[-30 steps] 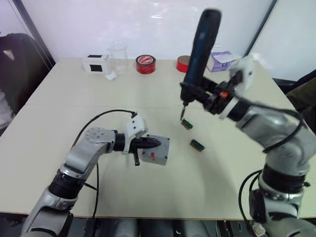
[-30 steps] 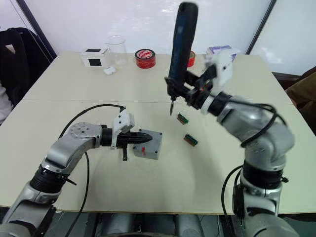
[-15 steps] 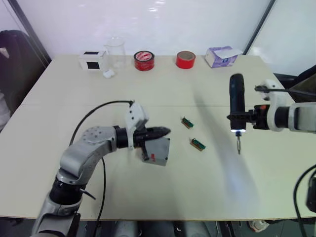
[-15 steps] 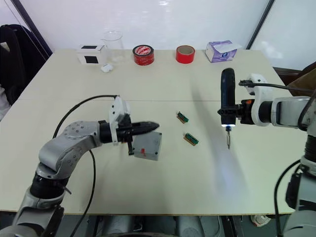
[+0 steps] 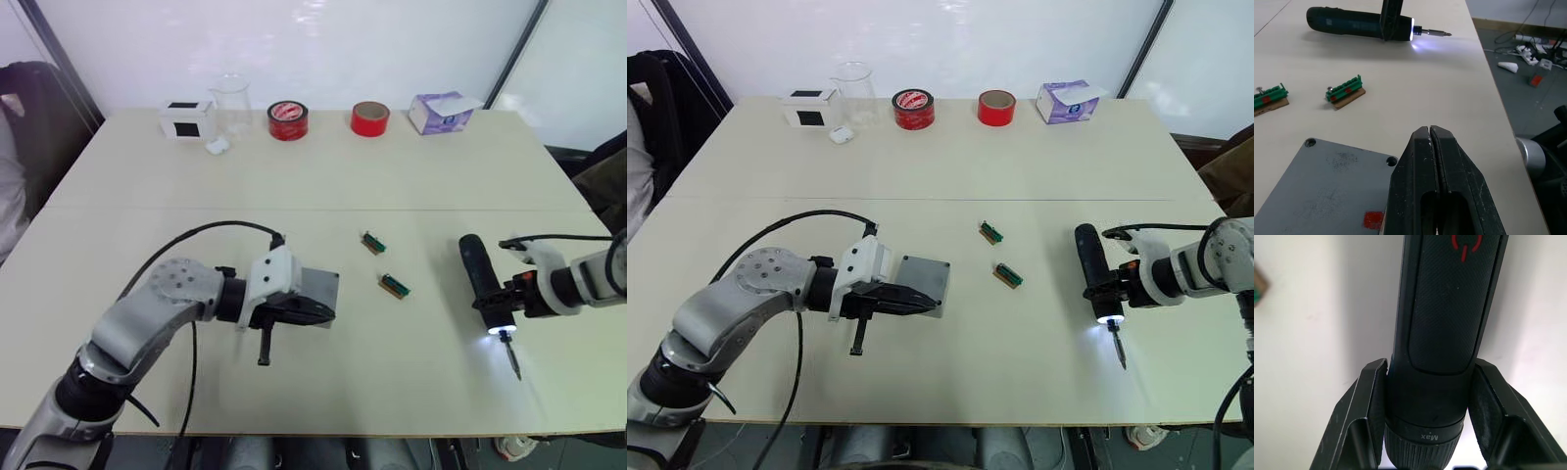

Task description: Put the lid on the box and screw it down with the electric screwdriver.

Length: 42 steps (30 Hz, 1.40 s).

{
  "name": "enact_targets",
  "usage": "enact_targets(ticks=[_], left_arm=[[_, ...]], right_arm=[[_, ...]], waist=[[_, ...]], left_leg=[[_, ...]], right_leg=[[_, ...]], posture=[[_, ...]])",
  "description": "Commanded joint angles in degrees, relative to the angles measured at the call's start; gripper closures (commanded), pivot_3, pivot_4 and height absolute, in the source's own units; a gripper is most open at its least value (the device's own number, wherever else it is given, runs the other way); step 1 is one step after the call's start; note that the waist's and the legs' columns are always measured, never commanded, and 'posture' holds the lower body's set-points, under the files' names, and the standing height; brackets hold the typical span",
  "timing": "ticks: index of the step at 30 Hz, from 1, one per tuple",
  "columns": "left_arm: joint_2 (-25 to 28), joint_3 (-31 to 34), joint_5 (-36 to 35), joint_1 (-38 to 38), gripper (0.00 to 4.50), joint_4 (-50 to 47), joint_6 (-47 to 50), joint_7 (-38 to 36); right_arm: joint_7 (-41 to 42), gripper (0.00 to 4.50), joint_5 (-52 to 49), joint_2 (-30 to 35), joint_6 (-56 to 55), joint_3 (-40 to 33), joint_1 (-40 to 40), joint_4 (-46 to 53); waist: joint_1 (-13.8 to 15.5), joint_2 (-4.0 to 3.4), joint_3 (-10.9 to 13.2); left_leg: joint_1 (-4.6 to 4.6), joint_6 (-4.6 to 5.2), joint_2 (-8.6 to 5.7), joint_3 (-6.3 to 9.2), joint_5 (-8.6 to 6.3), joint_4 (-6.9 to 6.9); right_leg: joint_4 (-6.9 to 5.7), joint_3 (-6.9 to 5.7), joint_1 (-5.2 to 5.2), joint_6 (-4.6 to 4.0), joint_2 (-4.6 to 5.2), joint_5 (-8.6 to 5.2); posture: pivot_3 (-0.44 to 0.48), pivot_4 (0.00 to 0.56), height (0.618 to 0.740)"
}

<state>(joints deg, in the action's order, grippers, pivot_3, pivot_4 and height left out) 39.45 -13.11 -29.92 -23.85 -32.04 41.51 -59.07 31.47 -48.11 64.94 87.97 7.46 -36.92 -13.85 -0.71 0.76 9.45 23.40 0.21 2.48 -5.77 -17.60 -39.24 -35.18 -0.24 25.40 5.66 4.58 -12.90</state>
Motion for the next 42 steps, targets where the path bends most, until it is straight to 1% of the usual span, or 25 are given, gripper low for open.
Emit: enact_targets(ticks=[1, 3, 5, 7, 8, 9, 13, 17, 19, 20, 22, 23, 24, 25, 28, 30, 32, 36, 39, 42], left_arm=[[0.3, 1.6, -0.8, 0.8, 4.5, -0.9, -0.7, 0.8], [0.4, 1.9, -0.7, 1.1, 4.5, -1.1, -0.6, 1.4], [0.3, 2.6, -1.0, 1.4, 4.5, -1.2, -0.3, 2.0], [0.4, 3.6, -1.5, 1.6, 4.5, -1.0, 0.0, 2.6], [0.7, 4.4, -1.7, 1.7, 4.5, -0.5, -0.1, 2.8], [0.9, 5.1, -1.9, 1.8, 4.5, -0.1, -0.1, 2.9], [2.0, 10.3, -3.2, 0.9, 4.5, 4.4, -0.5, 2.9], [2.7, 15.6, -4.7, -1.6, 4.5, 11.0, -0.6, 3.1], [3.4, 17.4, -4.1, -2.1, 4.5, 14.8, -1.6, 2.9], [3.7, 17.4, -3.3, -2.0, 4.5, 16.5, -2.3, 2.6], [3.3, 14.6, -0.3, -0.5, 4.5, 19.8, -5.1, 2.0], [3.0, 13.4, 0.6, -0.1, 4.5, 20.7, -6.0, 1.9], [2.9, 10.9, 3.4, 0.6, 4.5, 21.6, -7.8, 2.1], [2.9, 9.1, 5.5, 0.9, 4.5, 22.1, -8.8, 2.4], [1.4, 6.3, 7.8, 1.2, 4.5, 21.6, -8.6, 4.2], [0.7, 4.5, 9.0, 1.2, 4.5, 20.9, -8.6, 4.6], [-0.4, 2.9, 10.2, 0.3, 4.5, 21.4, -8.7, 5.1], [-1.9, 0.7, 11.6, -0.6, 4.5, 22.1, -9.9, 3.8], [-1.8, -1.6, 13.8, -1.0, 4.5, 22.9, -12.1, 2.2], [-2.9, -2.9, 15.5, -1.9, 4.5, 24.2, -13.2, 2.1]], right_arm=[[4.2, 2.71, 4.2, 0.0, -2.7, 1.0, -2.4, -1.2], [6.1, 1.71, 6.3, 0.1, -4.0, 2.3, -2.5, -1.6], [7.7, 1.18, 8.2, 0.2, -5.0, 3.4, -2.4, -1.8], [8.8, 0.46, 10.2, 0.2, -6.1, 4.3, -2.6, -2.4], [9.4, 0.2, 10.9, 0.1, -6.4, 4.4, -2.8, -2.8], [9.9, 0.06, 11.5, 0.0, -6.6, 4.6, -3.0, -3.0], [11.9, 0.06, 14.2, 0.1, -9.5, 4.0, -4.8, -3.2], [15.0, 0.06, 13.7, -0.1, -10.2, 0.0, -10.8, -3.3], [18.1, 0.06, 12.8, 1.3, -13.3, -2.3, -12.5, 1.3], [19.4, 0.06, 11.5, 1.4, -15.3, -4.5, -11.9, 5.9], [23.1, 0.06, 6.3, 0.0, -20.7, -9.7, -4.5, 24.5], [24.1, 0.06, 4.9, -0.6, -22.3, -11.3, -1.7, 29.9], [23.4, 0.06, 3.5, -1.9, -22.4, -11.7, 2.3, 35.6], [22.2, 0.06, 3.3, -2.8, -22.3, -11.4, 5.6, 39.7], [19.6, 0.06, 5.1, -5.4, -25.4, -7.6, 14.9, 49.4], [17.8, 0.06, 6.8, -8.1, -27.4, -4.8, 17.8, 50.8], [17.1, 0.06, 8.8, -9.7, -29.3, -2.8, 18.3, 49.5], [16.4, 0.06, 12.2, -13.0, -32.1, 1.7, 17.3, 46.2], [16.8, 0.06, 14.5, -14.6, -33.7, 4.4, 16.2, 44.0], [17.6, 0.06, 16.7, -15.4, -34.9, 7.2, 15.6, 42.9]], waist=[[0.0, 0.0, 0.0], [0.0, 0.0, 0.0], [0.1, 0.01, 0.0], [0.1, 0.04, 0.0], [0.1, 0.05, 0.0], [0.1, 0.05, 0.0], [0.1, 0.05, 0.0], [0.0, 0.01, 0.0], [-0.1, -0.08, 0.0], [-0.1, -0.09, 0.0], [0.0, -0.1, 0.0], [0.1, -0.07, 0.0], [0.3, -0.03, 0.0], [0.4, 0.04, 0.0], [1.2, 0.1, 0.0], [1.5, 0.12, 0.0], [1.4, 0.11, 0.0], [1.3, 0.13, 0.0], [1.3, 0.12, 0.0], [1.4, 0.11, 0.0]], left_leg=[[0.0, 0.0, 0.01, 0.0, 0.0, 0.0], [0.0, 0.0, 0.01, 0.0, 0.0, 0.0], [0.0, 0.0, 0.01, -0.01, 0.0, -0.01], [-0.02, 0.0, 0.01, 0.0, 0.0, -0.02], [-0.03, 0.0, 0.01, 0.0, 0.0, -0.03], [-0.03, 0.0, 0.01, 0.0, 0.0, -0.04], [-0.04, -0.01, 0.0, -0.03, 0.0, -0.05], [-0.02, -0.01, 0.0, -0.07, 0.01, -0.05], [-0.02, -0.02, 0.01, -0.1, 0.01, -0.05], [-0.02, -0.02, 0.01, -0.1, 0.01, -0.03], [-0.03, -0.02, 0.04, -0.09, 0.01, 0.05], [-0.03, -0.03, 0.06, -0.06, 0.01, 0.11], [-0.04, 0.0, 0.11, -0.02, -0.02, 0.14], [-0.02, 0.01, 0.15, 0.03, -0.03, 0.14], [0.08, -0.03, 0.1, 0.05, -0.03, 0.07], [0.09, -0.02, -0.01, 0.0, -0.03, -0.09], [0.08, 0.01, -0.02, -0.05, -0.04, -0.41], [-0.06, 0.05, 0.01, 0.0, -0.06, -0.66], [-0.06, 0.05, 0.05, 0.02, -0.06, -0.68], [-0.05, 0.05, 0.05, 0.01, -0.06, -0.68]], right_leg=[[0.0, 0.0, 0.0, 0.03, -0.01, 0.01], [0.0, -0.01, 0.0, 0.05, -0.02, 0.03], [0.0, -0.01, -0.02, 0.04, -0.01, 0.02], [0.0, -0.01, -0.05, 0.04, 0.0, 0.03], [0.0, -0.01, -0.07, 0.03, 0.0, 0.03], [0.0, -0.01, -0.08, 0.03, 0.0, 0.03], [0.0, -0.02, -0.1, 0.02, 0.01, 0.02], [-0.04, -0.02, -0.04, 0.05, 0.01, 0.04], [-0.05, -0.02, -0.01, 0.06, 0.0, 0.04], [-0.06, -0.02, 0.0, 0.07, -0.01, 0.05], [-0.09, -0.1, 0.0, 0.09, -0.03, 0.05], [-0.09, -0.15, 0.0, 0.1, -0.04, 0.05], [-0.09, -0.22, -0.03, 0.14, -0.07, 0.01], [-0.06, -0.28, -0.05, 0.15, -0.12, 0.0], [-0.04, -0.35, -0.08, 0.15, 0.02, 0.01], [-0.04, -0.3, -0.12, 0.1, 0.13, 0.04], [-0.04, -0.17, -0.22, -0.04, 0.15, 0.0], [-0.06, -0.18, -0.48, -0.13, 0.11, 0.08], [-0.11, -0.19, -0.46, -0.15, 0.05, 0.09], [-0.14, -0.19, -0.45, -0.14, 0.01, 0.1]], posture=[[0.0, 0.15, 0.74], [0.0, 0.15, 0.74], [0.0, 0.15, 0.74], [0.0, 0.15, 0.74], [0.0, 0.15, 0.74], [0.0, 0.15, 0.74], [0.0, 0.15, 0.74], [0.0, 0.15, 0.74], [0.0, 0.15, 0.74], [0.0, 0.15, 0.74], [0.0, 0.15, 0.74], [0.0, 0.15, 0.74], [0.0, 0.15, 0.74], [0.0, 0.15, 0.74], [0.0, 0.15, 0.74], [0.0, 0.15, 0.74], [0.0, 0.15, 0.74], [0.0, 0.15, 0.74], [0.0, 0.15, 0.74], [0.0, 0.15, 0.74]])
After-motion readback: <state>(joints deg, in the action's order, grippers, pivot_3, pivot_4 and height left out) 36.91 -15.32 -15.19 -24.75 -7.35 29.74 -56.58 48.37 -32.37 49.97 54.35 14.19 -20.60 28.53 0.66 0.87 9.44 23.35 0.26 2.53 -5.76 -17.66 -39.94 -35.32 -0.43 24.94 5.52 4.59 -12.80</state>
